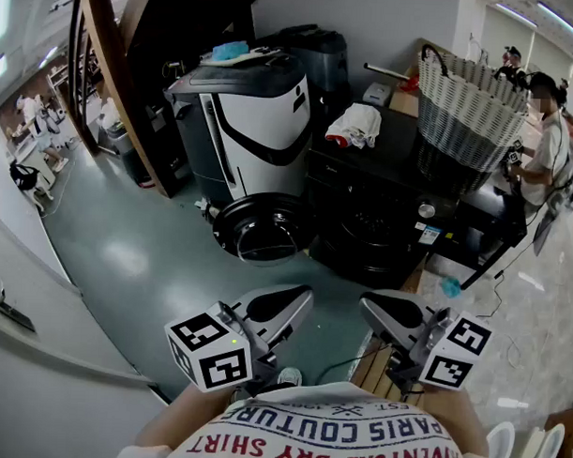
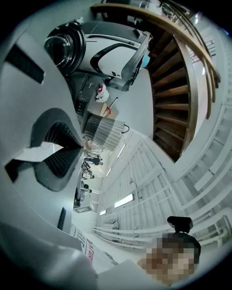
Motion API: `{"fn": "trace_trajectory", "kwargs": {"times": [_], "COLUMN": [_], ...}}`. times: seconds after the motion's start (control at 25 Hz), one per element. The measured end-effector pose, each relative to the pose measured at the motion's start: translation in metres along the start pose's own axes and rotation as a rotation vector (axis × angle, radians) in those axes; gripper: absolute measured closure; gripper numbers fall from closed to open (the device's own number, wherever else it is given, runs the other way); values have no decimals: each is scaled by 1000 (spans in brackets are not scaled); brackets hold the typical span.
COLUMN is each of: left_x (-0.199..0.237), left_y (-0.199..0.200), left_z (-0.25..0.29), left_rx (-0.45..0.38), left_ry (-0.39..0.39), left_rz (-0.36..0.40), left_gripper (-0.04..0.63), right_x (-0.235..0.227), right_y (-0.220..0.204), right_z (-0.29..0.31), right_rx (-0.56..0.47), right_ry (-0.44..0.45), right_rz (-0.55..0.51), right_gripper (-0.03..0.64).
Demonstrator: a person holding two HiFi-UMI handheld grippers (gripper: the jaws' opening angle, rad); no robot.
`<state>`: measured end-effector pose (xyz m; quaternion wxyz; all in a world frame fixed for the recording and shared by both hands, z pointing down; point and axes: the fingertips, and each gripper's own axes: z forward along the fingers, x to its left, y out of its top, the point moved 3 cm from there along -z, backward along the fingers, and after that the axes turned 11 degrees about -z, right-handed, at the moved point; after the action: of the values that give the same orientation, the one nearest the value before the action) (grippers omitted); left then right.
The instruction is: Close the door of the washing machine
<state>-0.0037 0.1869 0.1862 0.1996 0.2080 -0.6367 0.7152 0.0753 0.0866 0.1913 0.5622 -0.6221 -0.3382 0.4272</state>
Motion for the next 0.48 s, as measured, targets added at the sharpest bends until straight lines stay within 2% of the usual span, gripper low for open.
{"fn": "trace_trajectory", "kwargs": {"times": [0.48], "left_x": [4], "left_y": [-11], "left_z": [13], "left_rx": [-3], "left_ry": [25], "left_rz": [-8], "left_gripper": [571], "right_x": [-12], "right_y": [-15], "right_z": [-1], "right_rx": [2], "right_ry": [34], "right_rz": [17], "right_gripper": [595]}}
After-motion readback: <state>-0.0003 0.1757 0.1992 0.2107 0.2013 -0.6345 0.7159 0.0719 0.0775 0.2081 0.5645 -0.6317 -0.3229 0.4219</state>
